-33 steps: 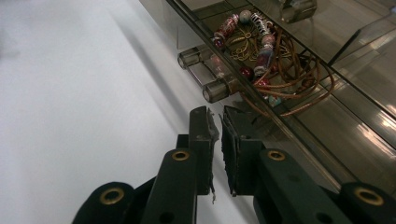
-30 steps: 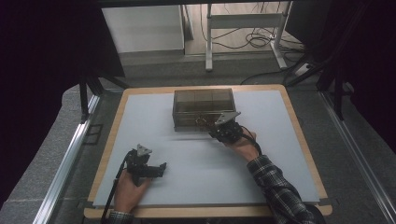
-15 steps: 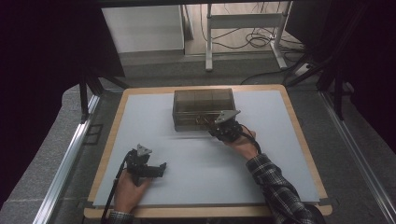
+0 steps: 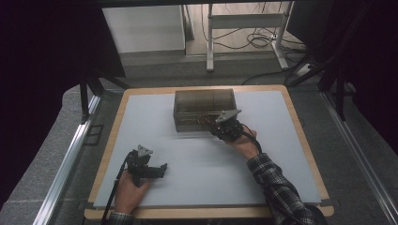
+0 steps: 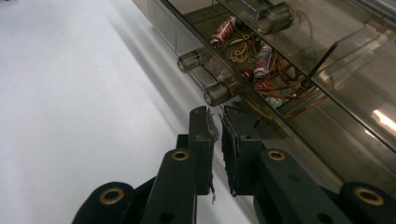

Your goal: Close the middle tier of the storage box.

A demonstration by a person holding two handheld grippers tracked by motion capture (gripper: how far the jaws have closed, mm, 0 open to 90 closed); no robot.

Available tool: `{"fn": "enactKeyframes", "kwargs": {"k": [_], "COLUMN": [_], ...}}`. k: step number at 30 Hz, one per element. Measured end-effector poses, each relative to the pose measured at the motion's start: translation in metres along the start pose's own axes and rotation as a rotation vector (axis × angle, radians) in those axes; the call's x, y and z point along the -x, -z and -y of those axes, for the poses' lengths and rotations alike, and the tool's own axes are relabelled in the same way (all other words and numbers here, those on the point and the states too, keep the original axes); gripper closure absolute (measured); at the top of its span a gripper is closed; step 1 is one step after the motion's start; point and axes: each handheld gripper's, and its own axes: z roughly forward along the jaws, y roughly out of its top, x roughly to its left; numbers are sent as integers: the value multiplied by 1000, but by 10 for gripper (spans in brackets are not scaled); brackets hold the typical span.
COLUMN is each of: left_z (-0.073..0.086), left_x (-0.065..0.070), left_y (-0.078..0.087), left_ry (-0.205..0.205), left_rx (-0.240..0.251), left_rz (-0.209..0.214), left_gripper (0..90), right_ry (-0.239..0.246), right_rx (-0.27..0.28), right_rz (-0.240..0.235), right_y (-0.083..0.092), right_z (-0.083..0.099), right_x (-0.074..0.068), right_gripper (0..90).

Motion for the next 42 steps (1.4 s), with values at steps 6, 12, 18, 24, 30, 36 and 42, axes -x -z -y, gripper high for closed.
{"fn": "enactKeyframes", "kwargs": {"k": [6, 12, 18, 24, 30, 36, 42], "left_z": [0, 0, 0, 0, 0, 0, 0], "left_x": [0, 0, 0, 0, 0, 0, 0], "left_y": [0, 0, 0, 0, 0, 0, 0], "left_ry": [0, 0, 0, 0, 0, 0, 0], "left_rx": [0, 0, 0, 0, 0, 0, 0], "left_rz": [0, 0, 0, 0, 0, 0, 0], "left_gripper": [0, 0, 0, 0, 0, 0, 0], "right_ry": [2, -2, 1, -2, -4, -8, -11], "right_rx": [3, 3, 4, 4, 4, 9, 16], "right_rz": [1, 3, 3, 7, 11, 18, 28], "right_y": [-1, -2, -4, -5, -8, -10, -12], "right_z": [-2, -2, -3, -4, -5, -6, -6], "right_x": [1, 2, 2, 3, 6, 9, 11], "right_gripper": [809, 809, 809, 809, 808, 806, 801]}}
